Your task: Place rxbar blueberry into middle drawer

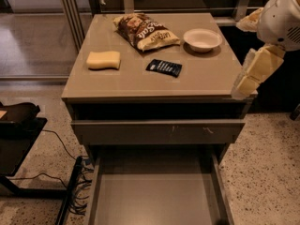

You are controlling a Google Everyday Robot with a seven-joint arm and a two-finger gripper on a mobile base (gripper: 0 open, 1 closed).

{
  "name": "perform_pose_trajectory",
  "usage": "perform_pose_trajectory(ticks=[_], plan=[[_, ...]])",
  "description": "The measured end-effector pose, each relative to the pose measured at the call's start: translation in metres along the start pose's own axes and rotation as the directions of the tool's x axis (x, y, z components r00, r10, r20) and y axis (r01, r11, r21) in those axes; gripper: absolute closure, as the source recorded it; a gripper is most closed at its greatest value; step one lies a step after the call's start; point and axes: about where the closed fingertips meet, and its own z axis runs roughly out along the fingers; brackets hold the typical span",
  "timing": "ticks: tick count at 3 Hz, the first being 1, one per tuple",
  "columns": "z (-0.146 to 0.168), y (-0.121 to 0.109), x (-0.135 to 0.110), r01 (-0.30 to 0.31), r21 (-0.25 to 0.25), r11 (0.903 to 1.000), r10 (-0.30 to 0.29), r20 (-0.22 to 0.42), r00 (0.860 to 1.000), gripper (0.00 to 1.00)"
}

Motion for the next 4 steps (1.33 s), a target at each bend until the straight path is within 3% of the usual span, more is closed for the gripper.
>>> perform_pose_trajectory(ticks=[1,2,4], plan=[[0.036,-0.044,-0.018,-0.038,-0.036,0.9986,0.042,0.118,0.992,0.0],[0.033,-0.042,-0.021,-0.036,-0.026,0.999,0.039,0.123,0.992,0.0],[0.072,-0.07,-0.039,-0.049,-0.05,0.9975,0.059,0.209,0.976,0.0]])
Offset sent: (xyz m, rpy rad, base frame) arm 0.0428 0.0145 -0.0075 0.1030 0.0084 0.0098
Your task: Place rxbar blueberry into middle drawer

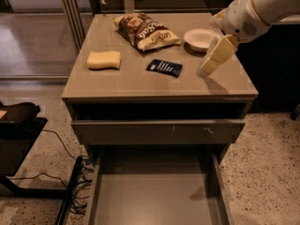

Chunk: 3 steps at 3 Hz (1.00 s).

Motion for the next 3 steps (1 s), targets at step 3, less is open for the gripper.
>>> perform_pose_trajectory(ticks=[3], plan=[[0.083,-0.046,0.003,-0.08,-0.072,0.9942,0.084,0.055,0.995,0.0]])
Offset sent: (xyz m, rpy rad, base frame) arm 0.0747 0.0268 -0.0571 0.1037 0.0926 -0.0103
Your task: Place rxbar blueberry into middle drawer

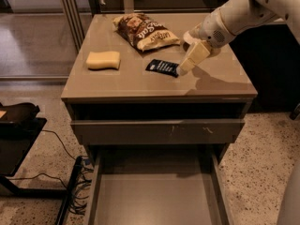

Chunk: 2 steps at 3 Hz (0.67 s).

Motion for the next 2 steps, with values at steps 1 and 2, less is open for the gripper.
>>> perform_pose_trajectory(ticks=[1,2], plan=[[0.025,-0.014,0.001,-0.018,-0.014,0.9997,0.018,-0.004,1.0,0.0],[0.048,-0.025,0.011,-0.055,-0.03,0.998,0.055,-0.018,0.998,0.0]])
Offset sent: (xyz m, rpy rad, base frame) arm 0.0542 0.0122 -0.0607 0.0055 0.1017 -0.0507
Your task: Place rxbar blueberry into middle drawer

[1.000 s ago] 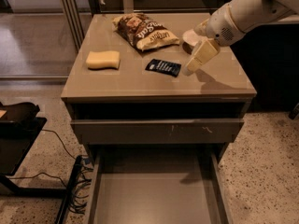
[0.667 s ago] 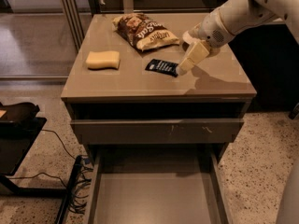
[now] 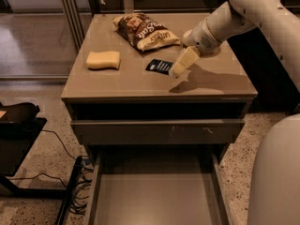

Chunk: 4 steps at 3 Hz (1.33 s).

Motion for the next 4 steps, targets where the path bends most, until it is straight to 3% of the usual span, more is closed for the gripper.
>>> perform_pose_trajectory(ticks=[2,4], plan=[[0.029,-0.008,0.016,-0.06,-0.015,0.9981,0.059,-0.035,0.998,0.0],[0.043,0.001,0.016,-0.072,-0.033,0.9969,0.07,-0.057,0.996,0.0]])
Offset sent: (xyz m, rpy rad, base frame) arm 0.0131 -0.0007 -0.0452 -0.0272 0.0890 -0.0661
